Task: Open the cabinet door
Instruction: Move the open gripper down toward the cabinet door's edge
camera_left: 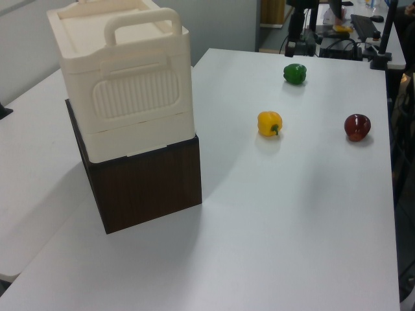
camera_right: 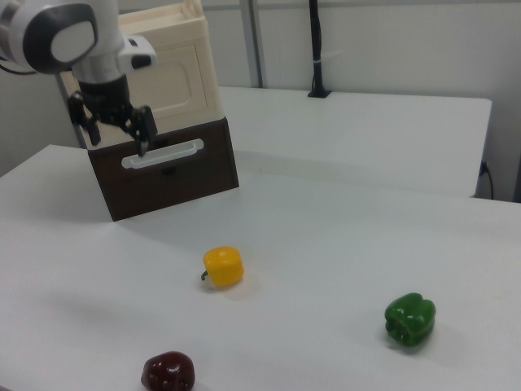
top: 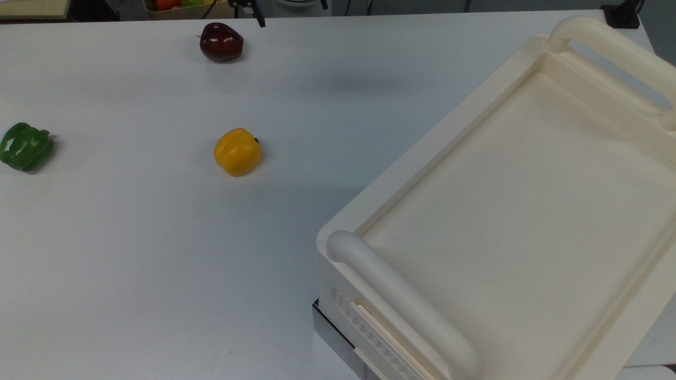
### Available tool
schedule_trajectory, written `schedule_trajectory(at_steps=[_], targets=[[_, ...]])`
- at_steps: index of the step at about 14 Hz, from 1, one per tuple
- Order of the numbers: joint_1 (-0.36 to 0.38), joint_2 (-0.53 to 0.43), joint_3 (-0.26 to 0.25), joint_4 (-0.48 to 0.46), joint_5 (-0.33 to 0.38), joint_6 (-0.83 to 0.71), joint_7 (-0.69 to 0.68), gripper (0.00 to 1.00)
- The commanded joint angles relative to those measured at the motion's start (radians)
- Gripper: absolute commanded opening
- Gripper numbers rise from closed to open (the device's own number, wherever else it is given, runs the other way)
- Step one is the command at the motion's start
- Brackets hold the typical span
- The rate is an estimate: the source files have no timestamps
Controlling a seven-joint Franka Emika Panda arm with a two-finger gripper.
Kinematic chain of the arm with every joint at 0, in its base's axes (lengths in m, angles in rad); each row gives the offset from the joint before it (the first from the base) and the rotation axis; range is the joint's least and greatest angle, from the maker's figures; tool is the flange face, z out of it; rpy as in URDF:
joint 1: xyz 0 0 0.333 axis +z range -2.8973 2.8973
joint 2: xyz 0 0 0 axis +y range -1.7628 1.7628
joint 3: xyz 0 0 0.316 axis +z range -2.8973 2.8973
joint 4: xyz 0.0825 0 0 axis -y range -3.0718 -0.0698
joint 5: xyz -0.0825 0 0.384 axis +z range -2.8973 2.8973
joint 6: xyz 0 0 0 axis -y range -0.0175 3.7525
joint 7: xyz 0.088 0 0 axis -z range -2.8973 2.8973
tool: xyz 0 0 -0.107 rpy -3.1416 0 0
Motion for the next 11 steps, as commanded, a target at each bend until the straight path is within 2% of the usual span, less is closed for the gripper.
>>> schedule_trajectory(at_steps=[1,2,6,11], targets=[[0.064,0.055,-0.006,0.095,0.011,0.104,-0.069,0.89],[0.084,0.055,-0.006,0.099,0.006,0.142,-0.077,0.84],[0.163,0.06,-0.006,0.099,-0.005,0.25,-0.075,0.83],[0.233,0.146,-0.006,0.131,-0.016,0.382,-0.071,0.75]])
